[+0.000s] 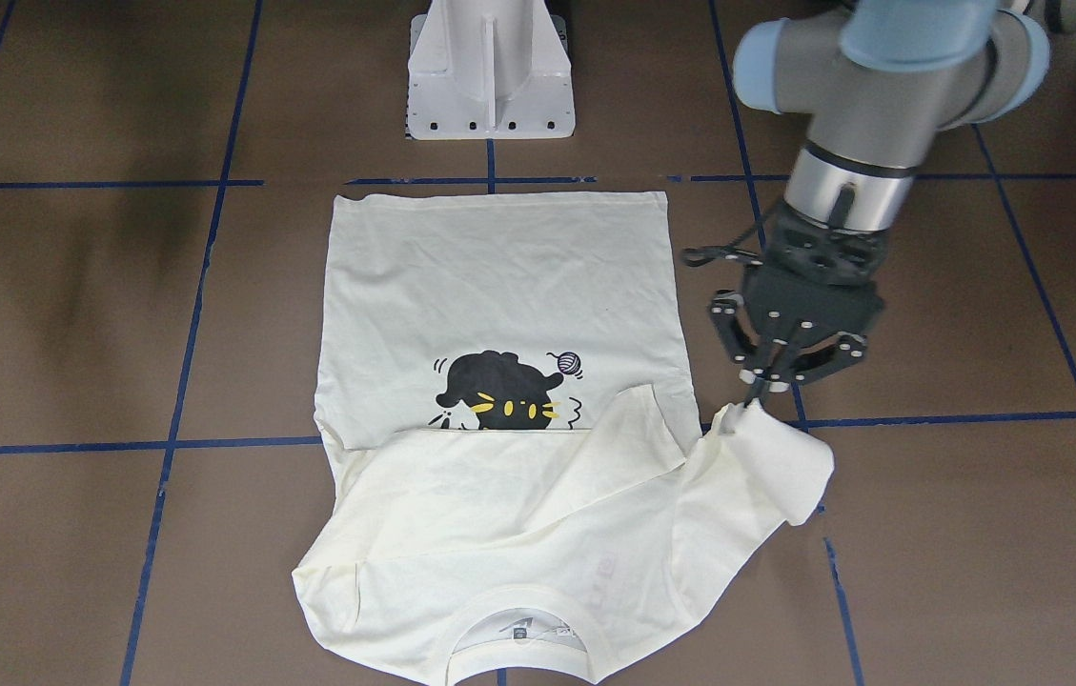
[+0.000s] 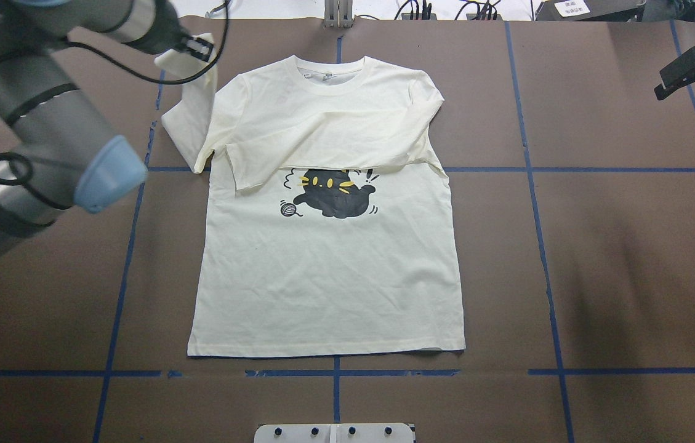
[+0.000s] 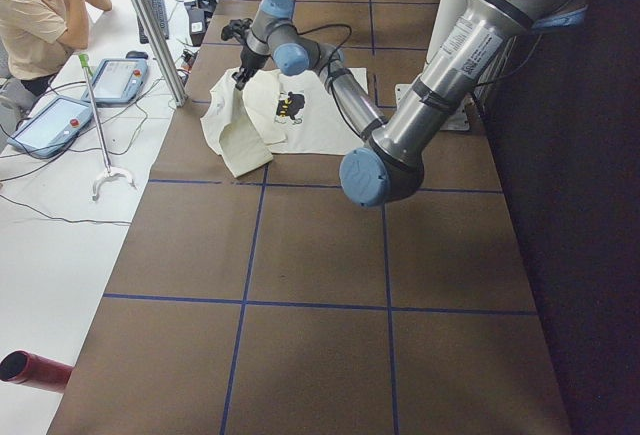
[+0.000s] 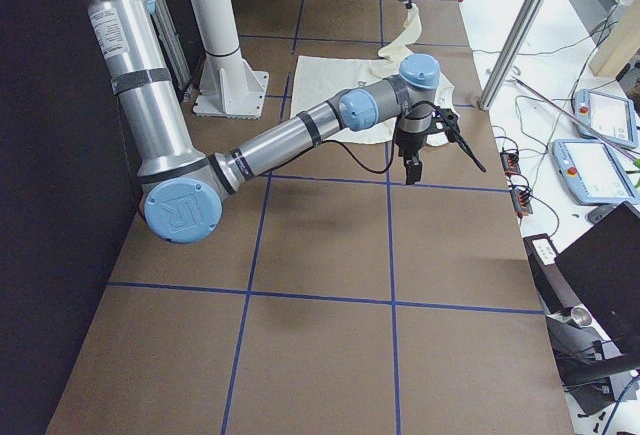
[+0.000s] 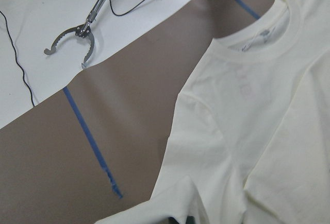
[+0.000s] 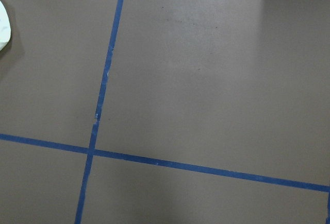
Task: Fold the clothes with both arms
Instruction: 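Fold the held sleeve with the left gripper across the chest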
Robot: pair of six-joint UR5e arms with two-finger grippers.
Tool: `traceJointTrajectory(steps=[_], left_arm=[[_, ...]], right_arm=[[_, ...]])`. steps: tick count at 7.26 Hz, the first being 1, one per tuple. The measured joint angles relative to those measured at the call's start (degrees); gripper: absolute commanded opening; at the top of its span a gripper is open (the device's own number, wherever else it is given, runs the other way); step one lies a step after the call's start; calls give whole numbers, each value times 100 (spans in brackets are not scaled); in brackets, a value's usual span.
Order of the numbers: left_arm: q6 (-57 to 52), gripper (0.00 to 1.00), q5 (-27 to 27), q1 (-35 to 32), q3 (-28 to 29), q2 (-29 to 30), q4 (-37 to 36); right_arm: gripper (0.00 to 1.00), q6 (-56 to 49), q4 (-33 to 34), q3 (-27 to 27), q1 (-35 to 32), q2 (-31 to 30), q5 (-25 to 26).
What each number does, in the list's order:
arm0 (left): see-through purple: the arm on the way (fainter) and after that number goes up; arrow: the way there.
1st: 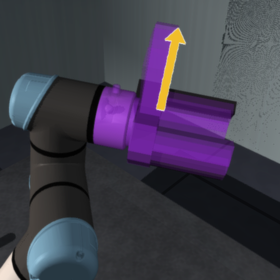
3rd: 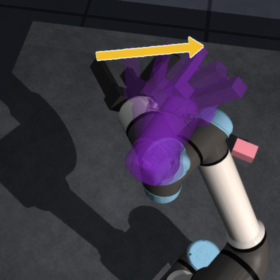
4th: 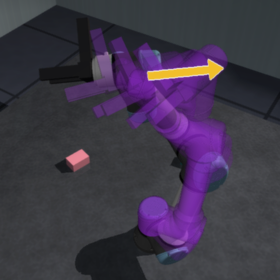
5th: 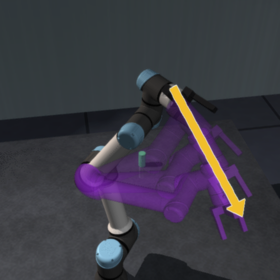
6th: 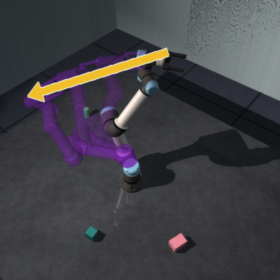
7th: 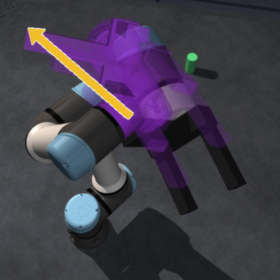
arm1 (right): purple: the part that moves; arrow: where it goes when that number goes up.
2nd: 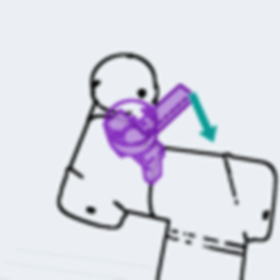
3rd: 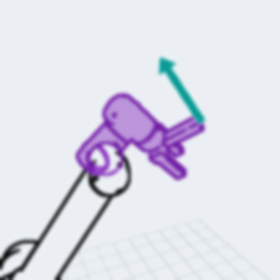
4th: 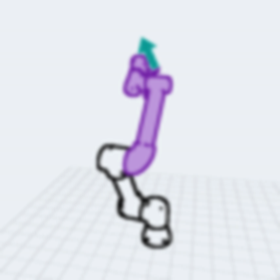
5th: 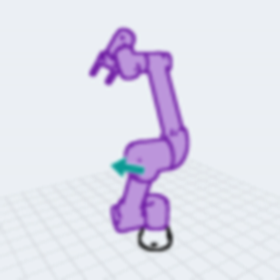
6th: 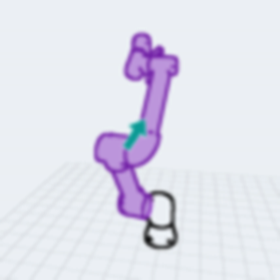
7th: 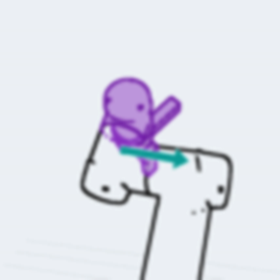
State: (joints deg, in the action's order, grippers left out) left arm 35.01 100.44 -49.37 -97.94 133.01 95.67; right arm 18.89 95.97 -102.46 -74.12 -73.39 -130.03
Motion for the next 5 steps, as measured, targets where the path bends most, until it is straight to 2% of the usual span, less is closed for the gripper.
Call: traceJointTrajectory(steps=[2,3,4,5], left_arm=[[1362,0,-1072,939,1225,1588,-527],[1723,0,-1688,1425,1846,2029,-418],[1876,0,-2185,1828,2291,2188,-91],[1920,7,-2440,2057,2658,2254,267]], right_arm=[[100,21,0,-53,-14,-45,3],[100,29,1,-86,-18,-74,4],[100,38,0,-107,-21,-95,4],[100,42,0,-115,-23,-107,6]])
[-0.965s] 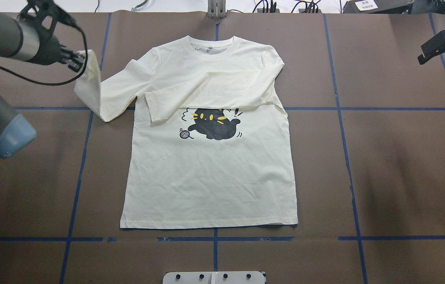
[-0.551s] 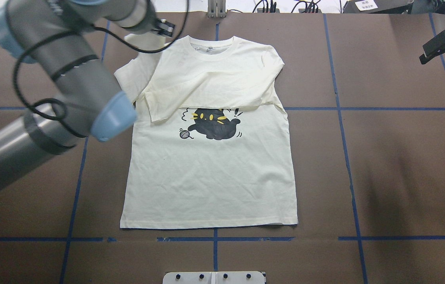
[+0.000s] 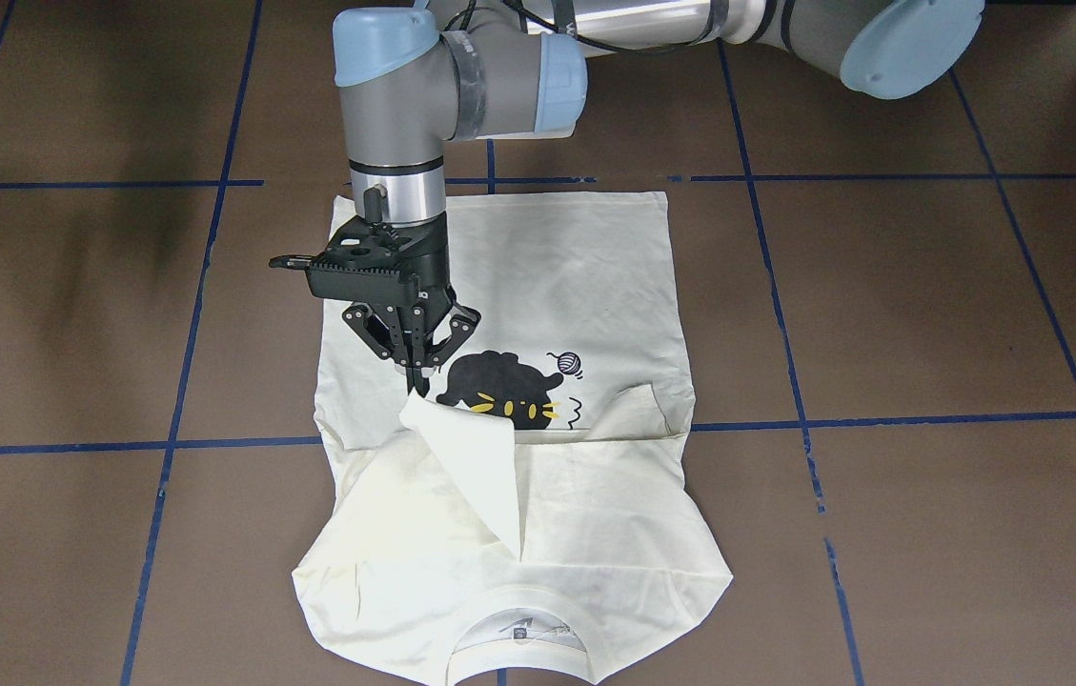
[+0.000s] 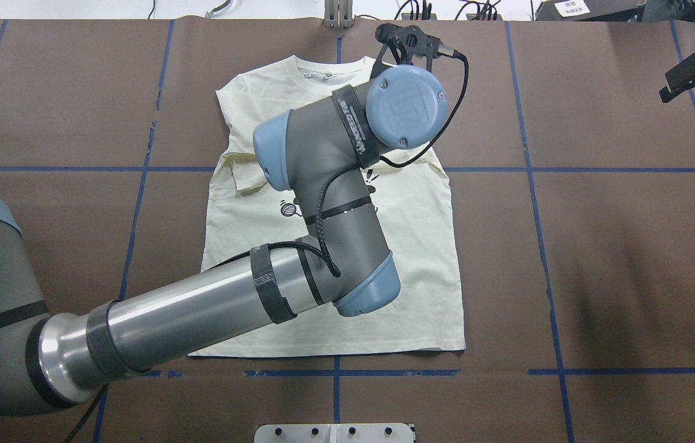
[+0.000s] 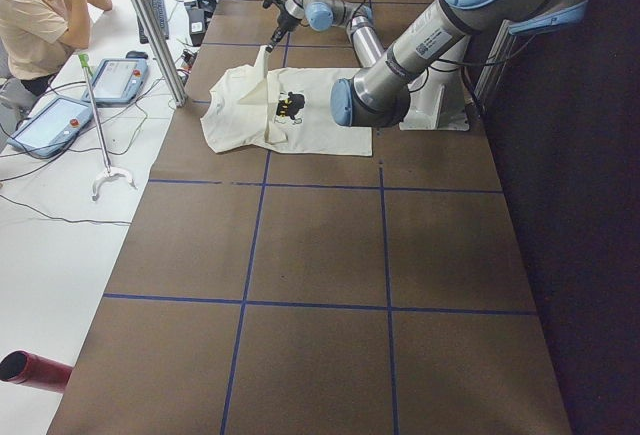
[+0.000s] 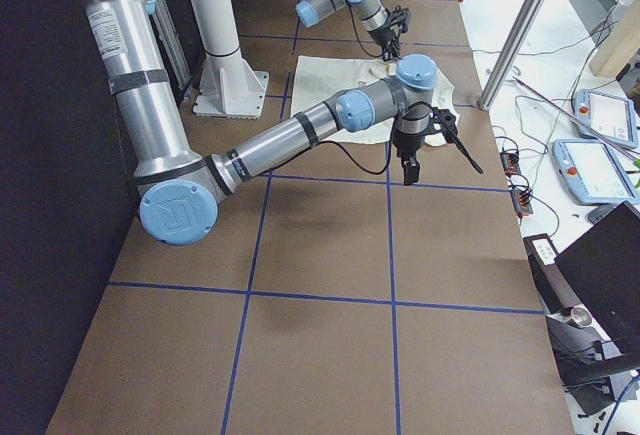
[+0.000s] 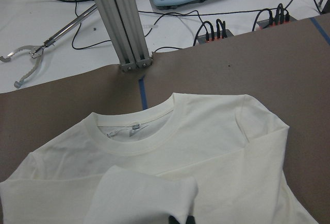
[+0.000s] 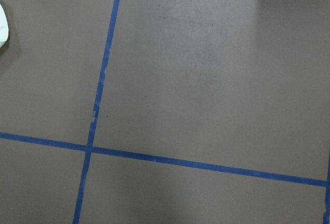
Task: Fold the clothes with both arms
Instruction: 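Fold the held sleeve with the left gripper across the chest, then release the sleeve and lift the left gripper while the right gripper moves to the shoulder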
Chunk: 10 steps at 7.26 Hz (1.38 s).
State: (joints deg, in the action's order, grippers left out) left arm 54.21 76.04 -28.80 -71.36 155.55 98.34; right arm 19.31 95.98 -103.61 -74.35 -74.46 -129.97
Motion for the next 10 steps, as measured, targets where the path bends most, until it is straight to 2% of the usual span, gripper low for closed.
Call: traceJointTrajectory(steps=[1,4,5,6,8,10], left_arm=[[-3,99,-95,113,271,37,334],[165,100,-60,293,503,1,1612],[131,100,193,252,479,24,1806],[-63,100,832,36,407,24,1832],[-707,100,2025,-572,139,-156,1562],[-1706,100,2788,-1239,-465,-908,1428]], right_arm=[[100,2,0,0,0,-7,6],[100,7,-14,6,7,4,23],[100,16,-23,-2,10,35,24],[100,26,-95,-4,23,84,26],[99,60,-691,77,242,216,68],[99,485,-1298,159,628,560,226]])
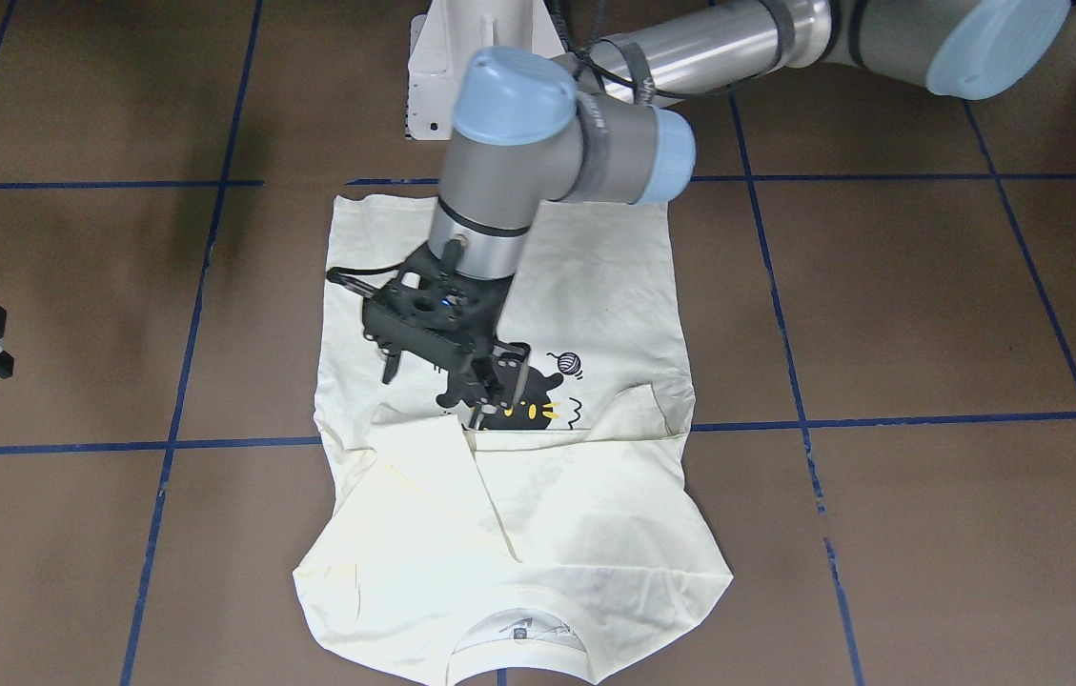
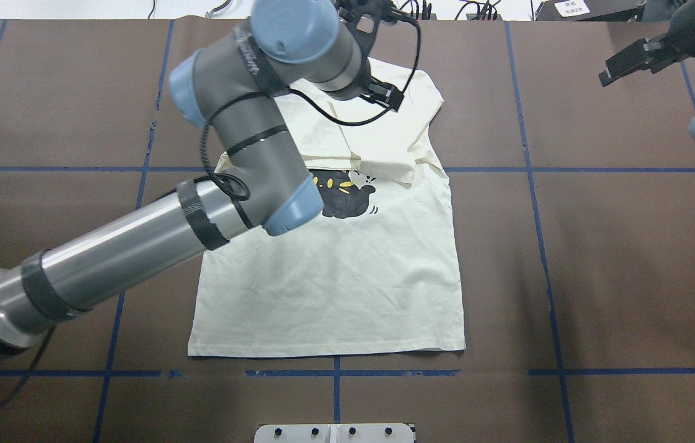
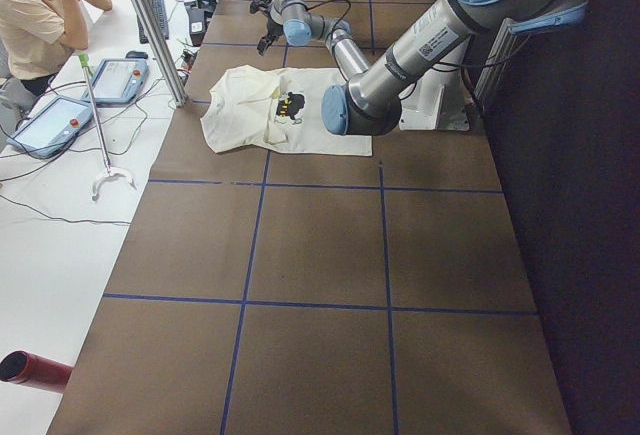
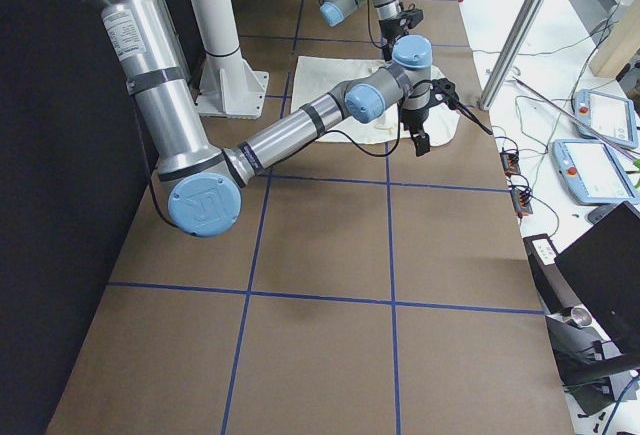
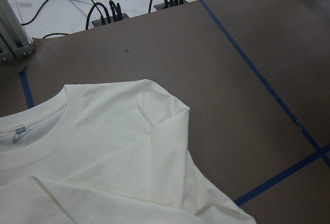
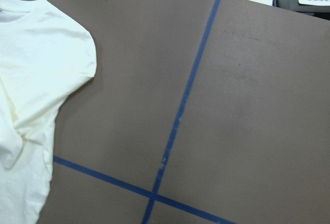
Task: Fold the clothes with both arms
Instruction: 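Release the sleeve and lift the left gripper while the right gripper moves to the shoulder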
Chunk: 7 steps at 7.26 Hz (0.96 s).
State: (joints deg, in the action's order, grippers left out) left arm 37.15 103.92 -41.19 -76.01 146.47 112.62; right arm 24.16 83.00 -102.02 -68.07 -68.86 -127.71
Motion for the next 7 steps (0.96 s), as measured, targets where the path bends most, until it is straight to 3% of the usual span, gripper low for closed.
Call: traceJointTrajectory(steps=[2,4,7], left_arm=[[-1331,100,499,-726,-485,-882,35],[-2477,100,766,-1320,-570,-1427,158],[-3362,100,1424,-1959,-535,-2213,859]], right_arm=[[98,880,-99,27,885,574,936],[88,1533,86,97,1718,1044,1922],[86,1949,613,744,2782,1985,3433]])
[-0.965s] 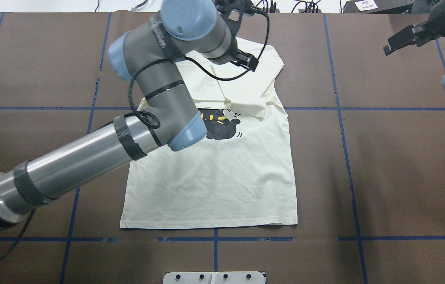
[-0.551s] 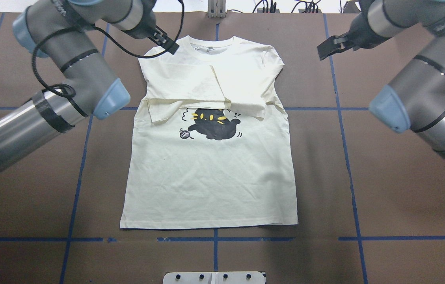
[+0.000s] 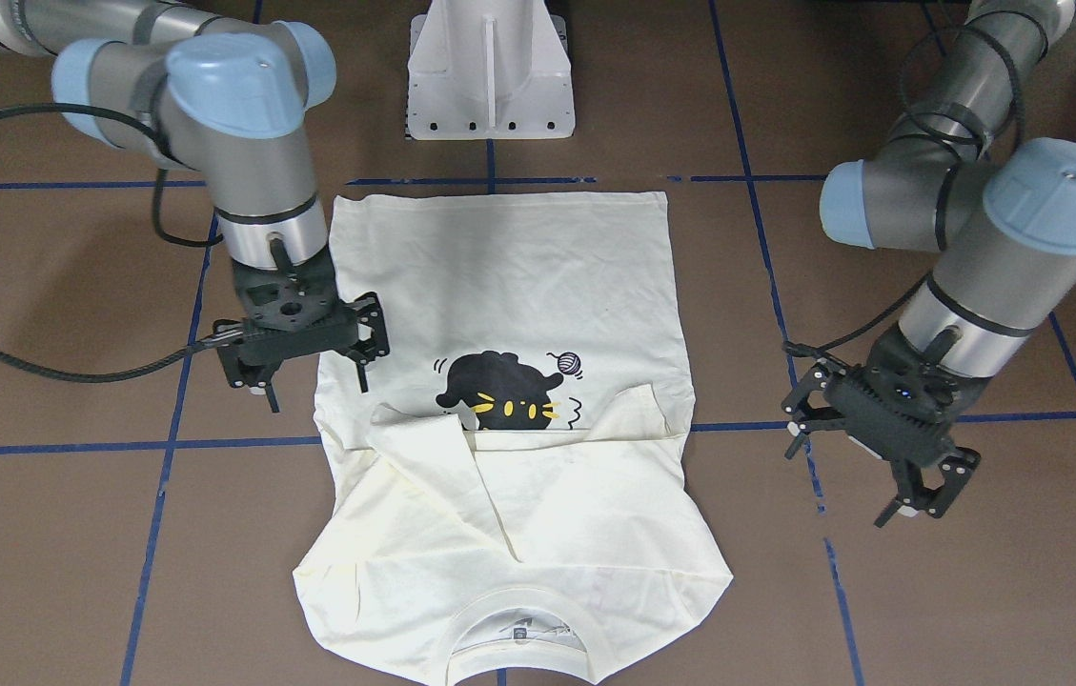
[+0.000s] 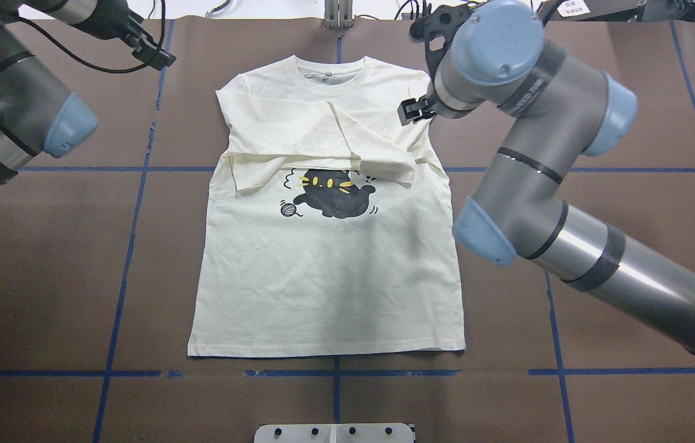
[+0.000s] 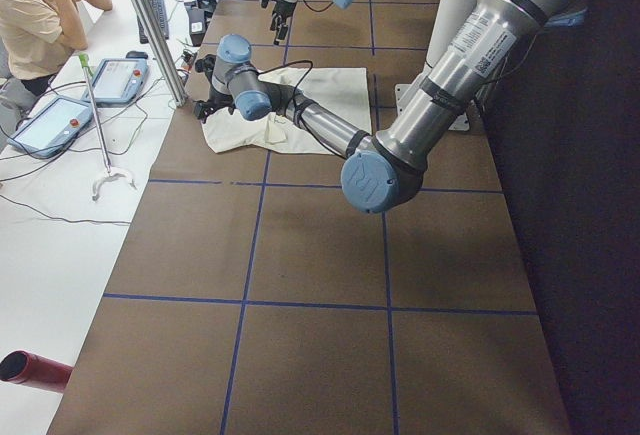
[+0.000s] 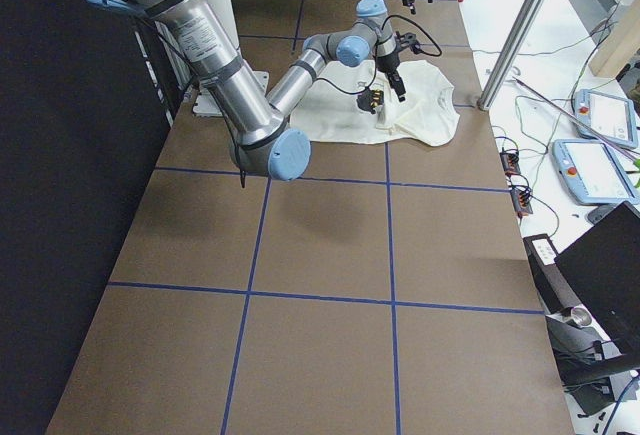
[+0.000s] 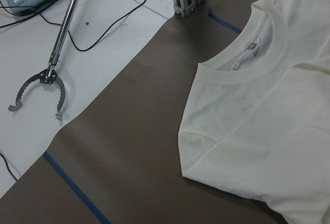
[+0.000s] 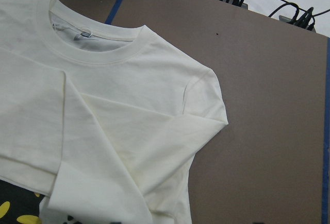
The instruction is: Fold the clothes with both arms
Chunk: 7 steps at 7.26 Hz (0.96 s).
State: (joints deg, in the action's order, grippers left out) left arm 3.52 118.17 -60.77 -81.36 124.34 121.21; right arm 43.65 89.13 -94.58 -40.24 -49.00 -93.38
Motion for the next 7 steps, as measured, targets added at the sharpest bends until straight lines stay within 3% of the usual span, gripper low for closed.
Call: traceJointTrajectory(steps=[2,5,7], left_arm=[[-55,100,84,-78,6,-111,96],[-22,100,92,-84,7,-145,115],[-19,100,92,-84,6,-177,121]], right_arm=[[84,-134,-162,485,520,342,832],[74,-301,-1103,1464,901,642,1466],[61,-307,-1232,1795,1144,789,1926]])
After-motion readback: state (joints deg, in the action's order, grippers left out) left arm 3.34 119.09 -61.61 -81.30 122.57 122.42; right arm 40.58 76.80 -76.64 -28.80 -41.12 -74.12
